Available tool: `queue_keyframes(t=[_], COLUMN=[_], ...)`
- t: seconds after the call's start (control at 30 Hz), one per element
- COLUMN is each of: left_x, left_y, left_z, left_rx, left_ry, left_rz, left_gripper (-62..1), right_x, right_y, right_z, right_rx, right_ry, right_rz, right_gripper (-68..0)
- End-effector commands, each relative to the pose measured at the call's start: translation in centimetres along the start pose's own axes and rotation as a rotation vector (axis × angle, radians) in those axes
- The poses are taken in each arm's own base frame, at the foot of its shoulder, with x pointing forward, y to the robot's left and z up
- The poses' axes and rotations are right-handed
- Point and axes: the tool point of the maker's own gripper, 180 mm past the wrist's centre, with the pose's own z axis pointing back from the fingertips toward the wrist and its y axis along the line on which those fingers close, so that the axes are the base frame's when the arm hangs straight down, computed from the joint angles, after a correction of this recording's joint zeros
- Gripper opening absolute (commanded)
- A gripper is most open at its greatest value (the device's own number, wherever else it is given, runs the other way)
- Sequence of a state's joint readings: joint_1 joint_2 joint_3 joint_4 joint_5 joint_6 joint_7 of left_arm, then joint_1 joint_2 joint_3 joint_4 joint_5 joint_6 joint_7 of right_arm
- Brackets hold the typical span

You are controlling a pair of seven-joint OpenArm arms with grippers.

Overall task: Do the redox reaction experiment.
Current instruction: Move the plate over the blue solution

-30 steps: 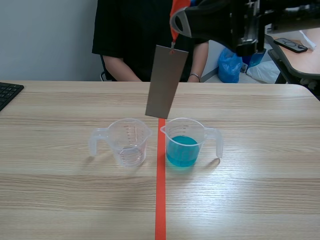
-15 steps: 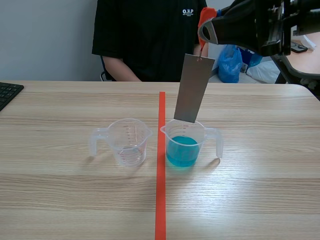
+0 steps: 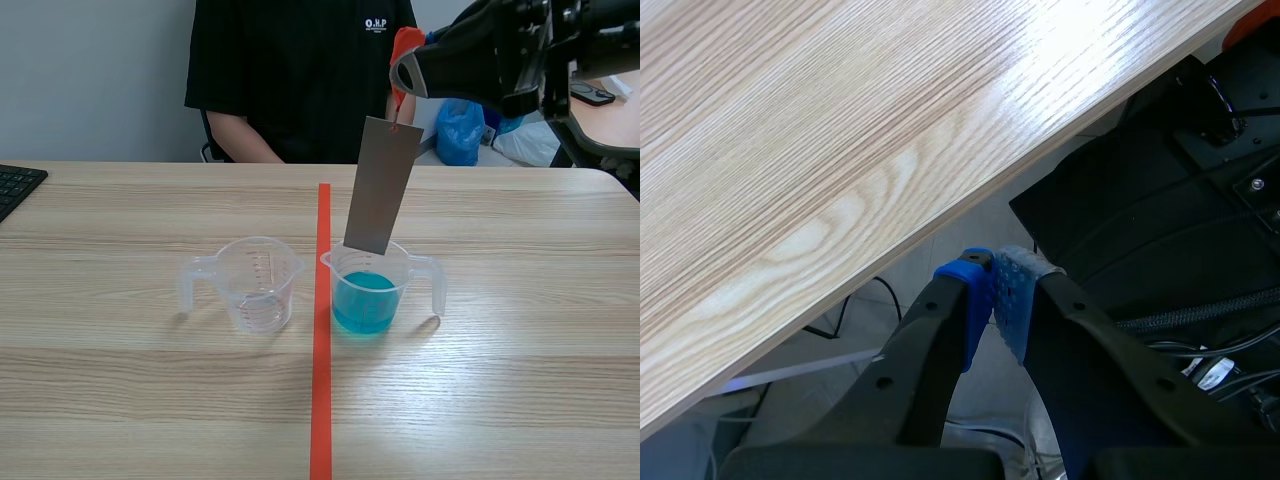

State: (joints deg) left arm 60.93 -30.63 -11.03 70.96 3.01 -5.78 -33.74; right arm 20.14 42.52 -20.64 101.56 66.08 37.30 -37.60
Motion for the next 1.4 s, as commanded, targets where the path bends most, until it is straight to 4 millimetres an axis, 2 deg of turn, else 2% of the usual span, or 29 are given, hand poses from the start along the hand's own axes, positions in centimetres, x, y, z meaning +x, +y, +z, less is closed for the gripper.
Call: queue_keyframes(t=[0.0,0.23,0.4,0.47,0.6,0.7,0.93,1.1,1.2,1.37], left_x=[0.8,0.9,2.2,2.8,4.1,5.4,9.6,14.5,17.7,20.8], left_y=[0.2,0.5,0.9,2.5,7.0,9.5,14.3,17.4,18.4,19.3], left_z=[-0.2,-0.2,-0.2,-0.6,-2.1,-3.2,-5.2,-5.8,-5.9,-7.7], left_rx=[0.009,0.024,0.018,0.037,0.097,0.077,0.006,-0.047,-0.088,-0.103], left_ry=[-0.031,-0.042,-0.104,-0.126,-0.144,-0.162,-0.243,-0.352,-0.421,-0.455], left_rz=[0.003,0.024,0.009,0.003,-0.022,-0.032,-0.03,-0.034,-0.036,-0.062], left_gripper=[-57.7,-57.7,-57.8,-57.8,-57.7,-57.7,-57.7,-57.8,-57.8,-57.8], right_x=[1.2,1.2,1.1,1.1,1.1,1.1,1.1,1.1,1.0,0.9], right_y=[-0.6,-0.6,-0.6,-0.6,-0.6,-0.6,-0.6,-0.6,-0.6,-0.6], right_z=[0.4,0.4,0.4,0.4,0.4,0.4,0.4,0.4,0.4,0.4], right_rx=[-0.015,-0.015,-0.015,-0.015,-0.015,-0.015,-0.015,-0.015,-0.015,-0.015], right_ry=[-0.026,-0.026,-0.026,-0.026,-0.026,-0.026,-0.026,-0.022,-0.015,-0.01], right_rz=[0.019,0.019,0.019,0.019,0.019,0.019,0.019,0.019,0.019,0.019], right_gripper=[-65.8,-65.8,-65.8,-65.8,-65.8,-65.8,-65.8,-65.8,-65.8,-65.8])
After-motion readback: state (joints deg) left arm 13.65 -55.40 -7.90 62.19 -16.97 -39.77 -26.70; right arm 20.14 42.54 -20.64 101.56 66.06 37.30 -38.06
